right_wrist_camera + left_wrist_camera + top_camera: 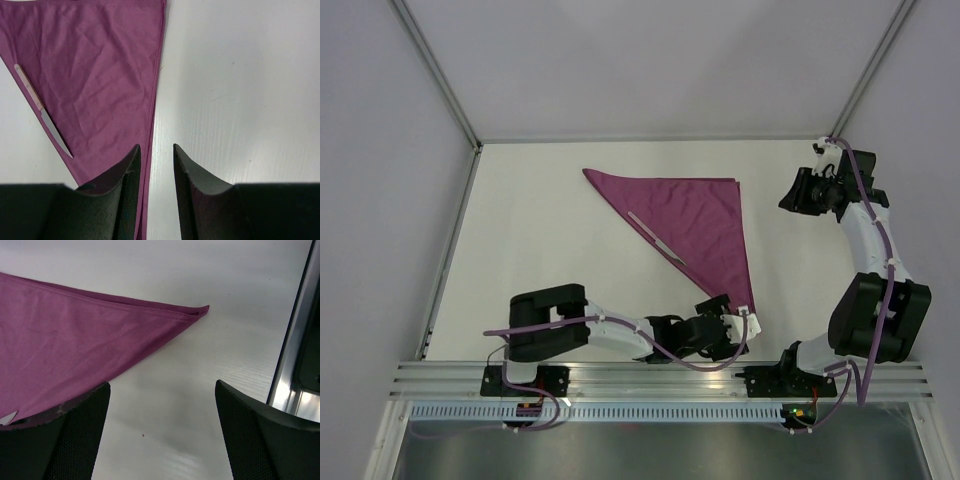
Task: Fold the napkin, place the utensils inside, and roll it up
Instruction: Fold the napkin at the center of the board.
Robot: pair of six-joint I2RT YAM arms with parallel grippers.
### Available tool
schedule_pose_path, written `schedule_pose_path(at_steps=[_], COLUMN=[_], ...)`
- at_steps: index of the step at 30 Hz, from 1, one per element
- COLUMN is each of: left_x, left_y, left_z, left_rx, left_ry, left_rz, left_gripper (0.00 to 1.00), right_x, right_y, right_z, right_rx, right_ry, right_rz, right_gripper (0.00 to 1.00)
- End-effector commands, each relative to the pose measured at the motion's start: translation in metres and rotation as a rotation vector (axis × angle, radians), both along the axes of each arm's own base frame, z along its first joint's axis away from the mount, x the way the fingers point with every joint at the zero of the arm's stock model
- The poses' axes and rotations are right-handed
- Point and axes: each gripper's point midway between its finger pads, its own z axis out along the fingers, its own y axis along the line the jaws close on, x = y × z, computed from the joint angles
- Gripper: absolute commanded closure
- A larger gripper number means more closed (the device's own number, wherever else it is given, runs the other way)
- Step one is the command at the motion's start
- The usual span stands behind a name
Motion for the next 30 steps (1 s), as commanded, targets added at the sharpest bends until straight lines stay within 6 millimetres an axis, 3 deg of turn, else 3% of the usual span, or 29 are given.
schedule_pose_path(at_steps=[1, 6, 7, 12, 19, 22, 23, 25, 30], left_x=[0.010, 0.012, 0.012, 0.005, 0.003, 0.007, 0.007, 0.008, 0.011], left_y=[-0.030, -0.048, -0.051, -0.067, -0.078, -0.081, -0.082, -0.085, -0.089], left_z=[0.023, 0.018, 0.009, -0.003, -0.016, -0.015, -0.016, -0.014, -0.003], left_rx=[-0.086, -0.107, -0.087, -0.062, -0.032, -0.034, -0.032, -0.033, -0.056], left_ry=[-0.133, -0.178, -0.188, -0.230, -0.275, -0.297, -0.300, -0.309, -0.310], left_rz=[0.008, 0.008, 0.001, -0.042, -0.062, -0.053, -0.053, -0.050, -0.043], left_gripper=[0.12, 0.12, 0.12, 0.14, 0.24, 0.39, 0.51, 0.59, 0.98], right_x=[0.006, 0.005, 0.004, 0.001, 0.001, 0.000, 0.000, 0.000, -0.001], right_y=[0.005, 0.007, 0.007, 0.010, 0.014, 0.016, 0.017, 0.018, 0.021], right_z=[0.023, 0.025, 0.025, 0.031, 0.034, 0.034, 0.033, 0.034, 0.035], right_rx=[0.014, 0.013, 0.012, 0.019, 0.035, 0.046, 0.050, 0.055, 0.067], right_ry=[-0.082, -0.092, -0.093, -0.110, -0.119, -0.118, -0.116, -0.119, -0.120], right_rz=[0.030, 0.037, 0.037, 0.046, 0.063, 0.072, 0.075, 0.081, 0.093], right_gripper=[0.62, 0.62, 0.62, 0.62, 0.62, 0.62, 0.62, 0.62, 0.62])
